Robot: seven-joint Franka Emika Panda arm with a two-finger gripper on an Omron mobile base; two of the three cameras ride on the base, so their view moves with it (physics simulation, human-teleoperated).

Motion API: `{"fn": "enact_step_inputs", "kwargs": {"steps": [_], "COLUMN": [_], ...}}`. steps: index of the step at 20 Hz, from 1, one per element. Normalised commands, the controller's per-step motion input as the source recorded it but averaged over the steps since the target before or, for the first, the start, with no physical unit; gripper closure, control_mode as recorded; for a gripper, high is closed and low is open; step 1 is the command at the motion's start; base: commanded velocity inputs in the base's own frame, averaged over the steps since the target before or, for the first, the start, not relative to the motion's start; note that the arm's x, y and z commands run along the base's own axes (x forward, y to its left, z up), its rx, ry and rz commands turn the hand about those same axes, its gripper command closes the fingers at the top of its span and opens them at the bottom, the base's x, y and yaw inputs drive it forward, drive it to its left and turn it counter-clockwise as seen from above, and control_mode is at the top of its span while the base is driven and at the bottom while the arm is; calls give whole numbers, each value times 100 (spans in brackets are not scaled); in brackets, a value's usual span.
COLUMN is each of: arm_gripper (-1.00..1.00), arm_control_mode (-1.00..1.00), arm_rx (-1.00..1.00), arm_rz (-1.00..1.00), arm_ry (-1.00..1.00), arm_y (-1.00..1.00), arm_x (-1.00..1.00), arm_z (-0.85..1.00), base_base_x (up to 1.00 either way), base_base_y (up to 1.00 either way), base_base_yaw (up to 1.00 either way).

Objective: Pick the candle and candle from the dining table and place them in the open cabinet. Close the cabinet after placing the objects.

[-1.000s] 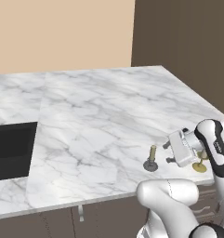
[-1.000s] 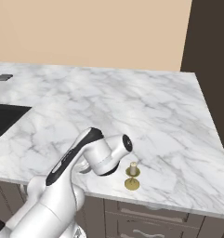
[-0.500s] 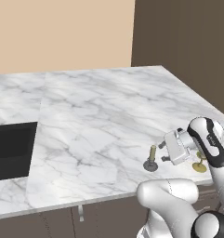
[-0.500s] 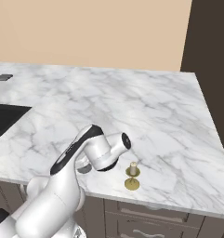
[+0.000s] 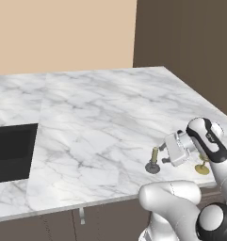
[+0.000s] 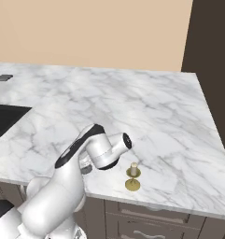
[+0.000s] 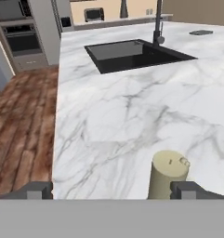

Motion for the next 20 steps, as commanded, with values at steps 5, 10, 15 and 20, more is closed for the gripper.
{"fn": "enact_step_inputs", "kwargs": {"steps": [5,10,15,20], "arm_gripper": [-100,-100,-100,-100], "arm_control_mode": [-100,-100,-100,-100], "arm_rx": [0,0,0,0], "arm_rz": [0,0,0,0], "arm_ry": [8,5,1,0], "arm_y": [0,-7,-9,1], "arm_x": [13,12,10,19], "arm_z": [-15,-13,-13,-15], "base_base_x": [0,0,0,0], "base_base_y": [0,0,0,0], "base_base_yaw": [0,0,0,0]}}
